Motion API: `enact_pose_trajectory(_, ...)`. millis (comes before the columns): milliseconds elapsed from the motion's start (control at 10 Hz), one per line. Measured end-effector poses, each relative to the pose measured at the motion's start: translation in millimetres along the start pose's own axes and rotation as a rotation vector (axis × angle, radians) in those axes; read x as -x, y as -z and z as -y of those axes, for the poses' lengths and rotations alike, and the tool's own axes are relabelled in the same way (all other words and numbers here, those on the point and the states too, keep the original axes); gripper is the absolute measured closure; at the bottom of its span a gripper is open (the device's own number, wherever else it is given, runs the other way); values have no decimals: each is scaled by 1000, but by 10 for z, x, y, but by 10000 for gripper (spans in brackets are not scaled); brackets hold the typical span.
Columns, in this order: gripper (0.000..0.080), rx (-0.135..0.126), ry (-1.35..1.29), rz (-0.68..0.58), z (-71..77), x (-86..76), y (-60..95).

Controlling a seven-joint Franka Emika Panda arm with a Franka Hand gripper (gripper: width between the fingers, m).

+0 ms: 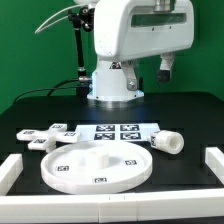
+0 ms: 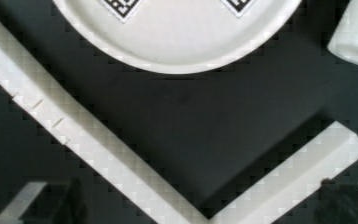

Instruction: Assemble round table

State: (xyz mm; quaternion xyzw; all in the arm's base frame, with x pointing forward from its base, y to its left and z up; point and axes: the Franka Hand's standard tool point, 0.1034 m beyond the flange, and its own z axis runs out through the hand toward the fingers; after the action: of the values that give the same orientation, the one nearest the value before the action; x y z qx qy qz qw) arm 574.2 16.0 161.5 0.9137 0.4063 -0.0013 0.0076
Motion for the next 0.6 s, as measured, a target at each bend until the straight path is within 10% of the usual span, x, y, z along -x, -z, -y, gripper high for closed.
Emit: enact_pose_trajectory(600,150,-2,2,1,4,21,-27)
